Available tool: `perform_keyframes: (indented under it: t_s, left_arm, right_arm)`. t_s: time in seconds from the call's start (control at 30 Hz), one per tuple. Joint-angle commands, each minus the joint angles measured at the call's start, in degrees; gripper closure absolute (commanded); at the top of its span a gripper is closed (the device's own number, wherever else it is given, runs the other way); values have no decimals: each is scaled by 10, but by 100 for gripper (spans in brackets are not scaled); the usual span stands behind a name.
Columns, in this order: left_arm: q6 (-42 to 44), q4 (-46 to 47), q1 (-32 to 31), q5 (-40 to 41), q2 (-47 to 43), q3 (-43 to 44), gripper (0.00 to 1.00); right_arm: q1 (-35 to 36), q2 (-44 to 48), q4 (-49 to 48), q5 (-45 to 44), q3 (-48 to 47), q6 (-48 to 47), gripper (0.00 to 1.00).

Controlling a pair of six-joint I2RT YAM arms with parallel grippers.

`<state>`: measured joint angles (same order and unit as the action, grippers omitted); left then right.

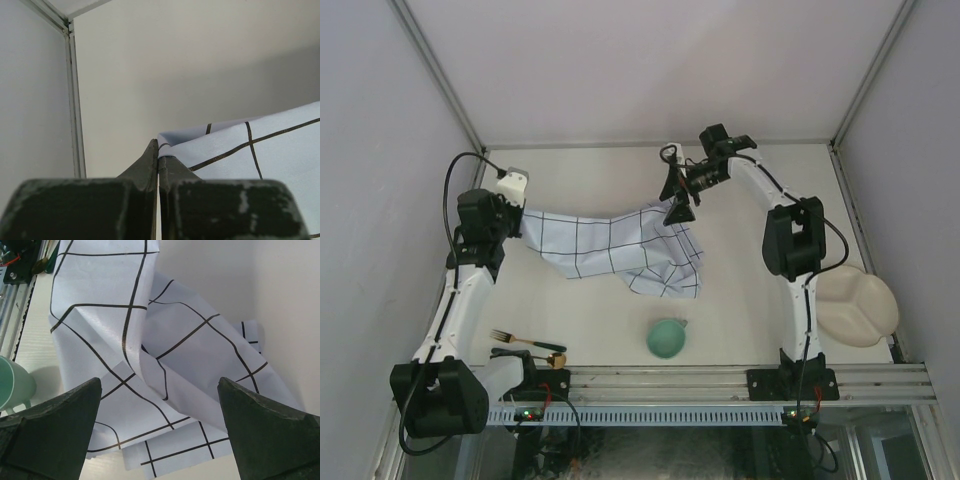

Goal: Set the dinner table for one person
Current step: Flatten out the napkin at the center of the board.

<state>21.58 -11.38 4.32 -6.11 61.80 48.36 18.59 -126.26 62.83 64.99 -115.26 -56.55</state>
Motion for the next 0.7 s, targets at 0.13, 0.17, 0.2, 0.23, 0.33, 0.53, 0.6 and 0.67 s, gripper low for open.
perform_keyframes:
  t_s: [0.13,0.17,0.2,0.23,0.33,0.53,0.6,0.67]
  left_arm:
    - [8,9,8,4,-13,26,100]
    - [7,9,8,3,-12,27,100]
    - [8,8,8,3,-12,29,100]
    - [8,7,8,3,-12,30,100]
    - [7,7,8,1,-10,33,100]
    - [5,9,8,-5,-14,34,100]
    - [5,9,8,-6,-19,34,100]
    - [7,8,8,-8,-26,35,100]
  right_arm:
    - [12,-24,-28,47,-21,16,1]
    - [15,-25,-27,51,-16,16,1]
    - [20,-24,-27,50,-10,16,1]
    - [25,-22,-28,49,-2,15,2]
    - [37,-6,-51,50,40,29,3]
    - [63,16,-114,22,95,86,37]
    - [66,11,-97,8,73,100,97]
    - [63,11,-70,-10,42,127,100]
